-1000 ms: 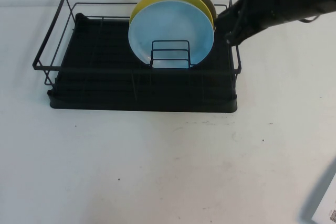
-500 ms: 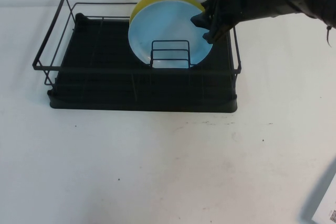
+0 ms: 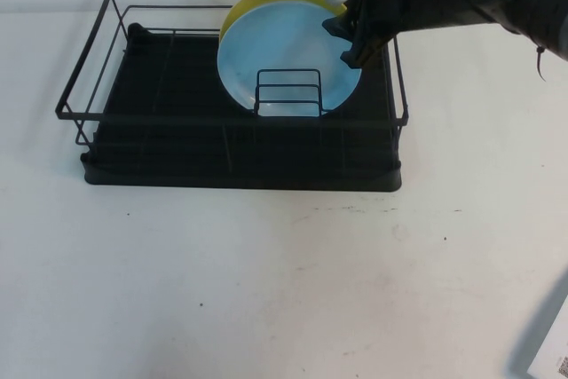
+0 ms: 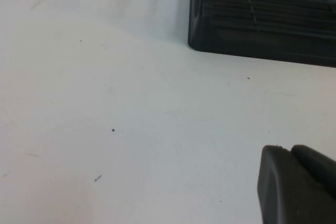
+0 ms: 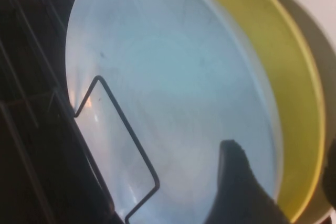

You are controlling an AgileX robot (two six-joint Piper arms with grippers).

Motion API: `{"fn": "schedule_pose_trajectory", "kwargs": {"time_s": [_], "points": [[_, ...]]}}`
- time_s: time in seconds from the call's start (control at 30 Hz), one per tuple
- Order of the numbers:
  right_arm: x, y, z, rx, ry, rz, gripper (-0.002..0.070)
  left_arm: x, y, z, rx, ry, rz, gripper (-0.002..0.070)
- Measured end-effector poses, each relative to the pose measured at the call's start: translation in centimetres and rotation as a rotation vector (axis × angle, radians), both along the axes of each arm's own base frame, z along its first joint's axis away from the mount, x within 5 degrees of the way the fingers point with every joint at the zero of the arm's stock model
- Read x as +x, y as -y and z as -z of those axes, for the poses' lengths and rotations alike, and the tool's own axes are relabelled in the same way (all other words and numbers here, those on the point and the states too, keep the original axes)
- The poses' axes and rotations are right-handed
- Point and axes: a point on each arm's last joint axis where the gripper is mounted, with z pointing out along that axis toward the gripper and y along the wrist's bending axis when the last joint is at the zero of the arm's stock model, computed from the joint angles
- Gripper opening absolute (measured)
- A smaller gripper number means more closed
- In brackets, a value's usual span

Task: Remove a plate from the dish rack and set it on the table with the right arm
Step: Grasp the plate from the shelf

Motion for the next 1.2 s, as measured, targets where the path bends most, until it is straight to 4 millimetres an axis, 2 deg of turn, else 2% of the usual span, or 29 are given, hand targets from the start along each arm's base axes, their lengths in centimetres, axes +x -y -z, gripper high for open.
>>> {"fn": "schedule_pose_trajectory", "kwargs": {"time_s": [0.47,1.2], "points": [[-0.06,-0.3,0.88,0.0,-0.044,-0.031,0.0301,0.0,0.0,0.0,0.0,0.0,0.0,-0.0004],[-0.36,-0.4,0.07,0.049,-0.049,-0.031,0.0299,0.0,0.0,0.0,0.0,0.0,0.0,-0.0004]]}}
